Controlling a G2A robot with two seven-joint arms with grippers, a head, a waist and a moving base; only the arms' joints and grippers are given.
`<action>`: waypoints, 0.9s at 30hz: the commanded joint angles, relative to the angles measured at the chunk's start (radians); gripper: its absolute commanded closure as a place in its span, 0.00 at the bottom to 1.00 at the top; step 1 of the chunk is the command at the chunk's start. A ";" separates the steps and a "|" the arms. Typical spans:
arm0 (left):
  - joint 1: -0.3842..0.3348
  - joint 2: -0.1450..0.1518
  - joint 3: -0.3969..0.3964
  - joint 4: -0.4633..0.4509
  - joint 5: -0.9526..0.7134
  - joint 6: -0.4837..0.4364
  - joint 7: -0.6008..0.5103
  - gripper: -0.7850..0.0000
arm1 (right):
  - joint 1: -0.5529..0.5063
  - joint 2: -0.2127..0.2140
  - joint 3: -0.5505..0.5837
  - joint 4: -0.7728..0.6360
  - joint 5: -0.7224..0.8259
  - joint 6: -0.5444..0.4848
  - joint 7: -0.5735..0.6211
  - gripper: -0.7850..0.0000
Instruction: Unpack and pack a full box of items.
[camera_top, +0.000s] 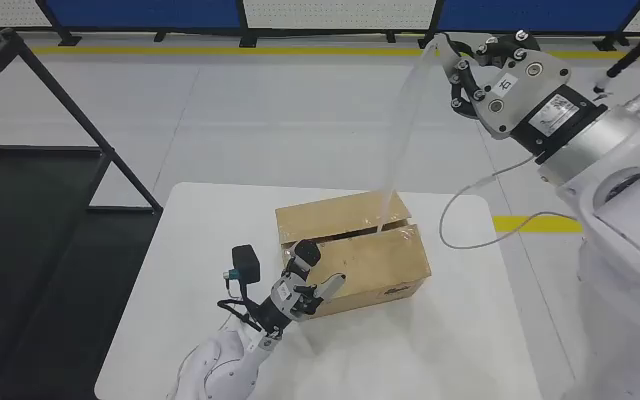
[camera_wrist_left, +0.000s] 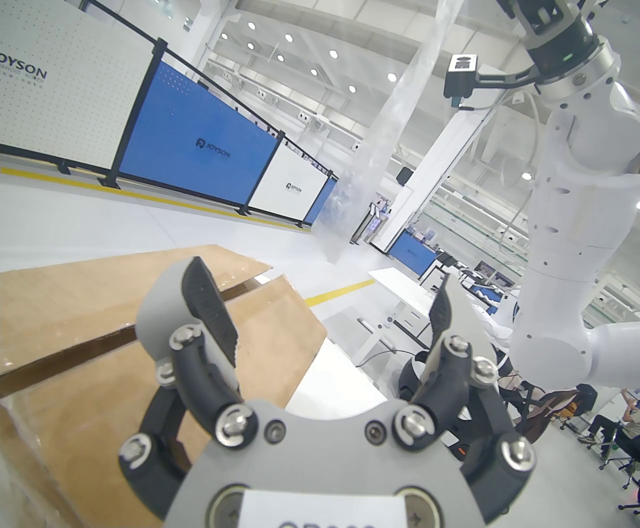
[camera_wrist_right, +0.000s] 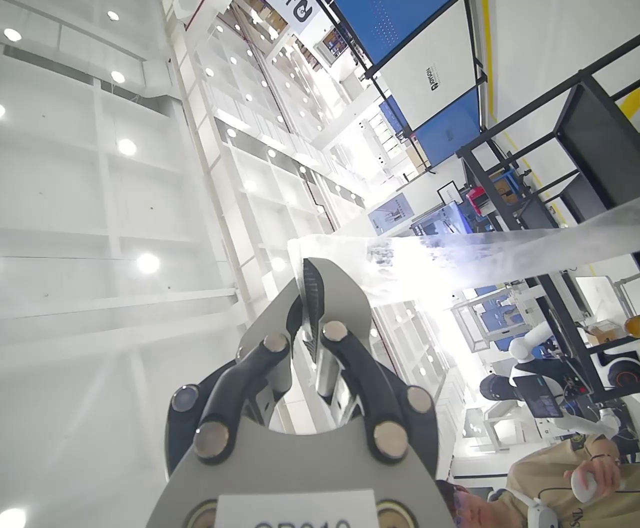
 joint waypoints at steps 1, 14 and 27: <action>0.000 0.000 0.000 0.000 0.000 0.000 0.000 0.00 | 0.000 0.000 0.000 0.000 0.000 0.000 0.000 1.00; -0.023 -0.001 0.017 0.005 -0.629 -0.050 -0.211 0.00 | -0.087 0.021 0.075 0.022 0.039 0.096 0.229 1.00; -0.141 -0.005 0.085 0.109 -0.910 -0.023 -0.522 0.00 | -0.087 0.043 0.144 0.015 0.329 0.149 0.256 1.00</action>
